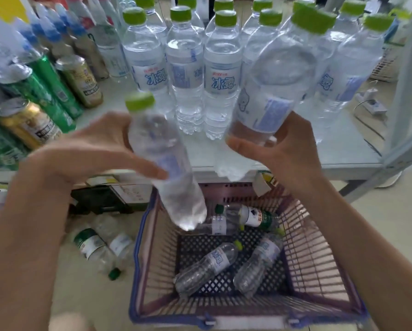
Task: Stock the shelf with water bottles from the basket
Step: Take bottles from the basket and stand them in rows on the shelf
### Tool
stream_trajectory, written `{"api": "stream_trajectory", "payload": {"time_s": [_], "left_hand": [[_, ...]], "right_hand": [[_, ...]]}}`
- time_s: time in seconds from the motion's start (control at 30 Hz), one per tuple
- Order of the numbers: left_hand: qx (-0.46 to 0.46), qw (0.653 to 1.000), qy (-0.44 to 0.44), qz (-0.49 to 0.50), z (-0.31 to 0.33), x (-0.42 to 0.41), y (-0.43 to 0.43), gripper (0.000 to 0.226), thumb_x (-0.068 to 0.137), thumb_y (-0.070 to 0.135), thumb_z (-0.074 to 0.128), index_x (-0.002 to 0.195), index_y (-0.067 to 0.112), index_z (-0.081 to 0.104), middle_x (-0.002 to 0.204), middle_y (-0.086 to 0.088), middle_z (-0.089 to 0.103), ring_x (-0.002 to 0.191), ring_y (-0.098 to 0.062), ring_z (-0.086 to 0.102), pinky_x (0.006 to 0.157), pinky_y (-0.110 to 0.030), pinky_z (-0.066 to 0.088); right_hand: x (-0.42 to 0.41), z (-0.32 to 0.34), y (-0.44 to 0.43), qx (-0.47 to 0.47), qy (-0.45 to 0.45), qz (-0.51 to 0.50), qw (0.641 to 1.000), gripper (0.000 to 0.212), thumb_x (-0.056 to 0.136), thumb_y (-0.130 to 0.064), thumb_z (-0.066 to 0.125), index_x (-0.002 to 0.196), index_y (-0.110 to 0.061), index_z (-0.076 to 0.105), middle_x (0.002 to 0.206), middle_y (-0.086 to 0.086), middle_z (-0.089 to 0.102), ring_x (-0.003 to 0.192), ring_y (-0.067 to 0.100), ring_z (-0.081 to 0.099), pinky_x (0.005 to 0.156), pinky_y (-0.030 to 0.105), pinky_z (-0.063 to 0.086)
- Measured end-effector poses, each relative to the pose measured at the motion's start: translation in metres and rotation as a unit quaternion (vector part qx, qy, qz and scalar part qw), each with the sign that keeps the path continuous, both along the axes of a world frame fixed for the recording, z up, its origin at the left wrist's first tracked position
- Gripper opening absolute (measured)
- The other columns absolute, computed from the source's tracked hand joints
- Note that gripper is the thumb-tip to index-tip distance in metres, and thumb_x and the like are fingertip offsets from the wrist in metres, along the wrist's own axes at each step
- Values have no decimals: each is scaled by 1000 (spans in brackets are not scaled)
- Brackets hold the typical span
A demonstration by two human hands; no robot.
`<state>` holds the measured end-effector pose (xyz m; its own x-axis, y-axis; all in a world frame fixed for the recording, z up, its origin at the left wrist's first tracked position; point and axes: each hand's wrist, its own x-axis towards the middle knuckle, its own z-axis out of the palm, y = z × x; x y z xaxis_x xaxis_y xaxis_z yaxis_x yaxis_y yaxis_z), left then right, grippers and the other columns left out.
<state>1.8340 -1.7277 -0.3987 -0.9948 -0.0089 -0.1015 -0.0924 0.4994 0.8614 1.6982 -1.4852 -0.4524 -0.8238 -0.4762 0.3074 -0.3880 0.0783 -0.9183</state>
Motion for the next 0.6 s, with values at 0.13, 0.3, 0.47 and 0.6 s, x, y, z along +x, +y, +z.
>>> {"api": "stream_trajectory", "payload": {"time_s": [0.13,0.3,0.47,0.6], "left_hand": [[130,953,203,183,6,-22,-16,41,62,2,82,92,29,77,98,9,77,101,-17,72,88,-40,57],[153,906,267,290,-8,-45,-27,42,67,1,79,99,27,71,105,6,76,103,-20,73,82,-36,58],[177,874,259,370,-43,-57,-27,42,62,8,87,101,17,75,102,-2,79,96,-26,75,88,-51,59],[162,884,258,355,-53,-64,-30,67,64,22,93,124,14,63,116,-5,74,108,-26,71,95,-53,55]], "right_hand": [[-11,-7,-32,-8,12,-38,999,58,66,-41,95,114,-20,72,103,-12,79,99,5,74,84,33,63],[-11,-26,-73,28,4,-50,998,62,63,-52,94,115,-25,71,103,-16,77,97,0,71,86,37,62],[-12,-37,-98,72,14,-47,996,73,64,-61,89,127,-31,65,113,-18,74,108,1,66,94,37,58],[-9,-45,-99,98,28,-46,994,73,68,-60,87,128,-27,62,114,-18,73,107,0,65,97,31,56]]}}
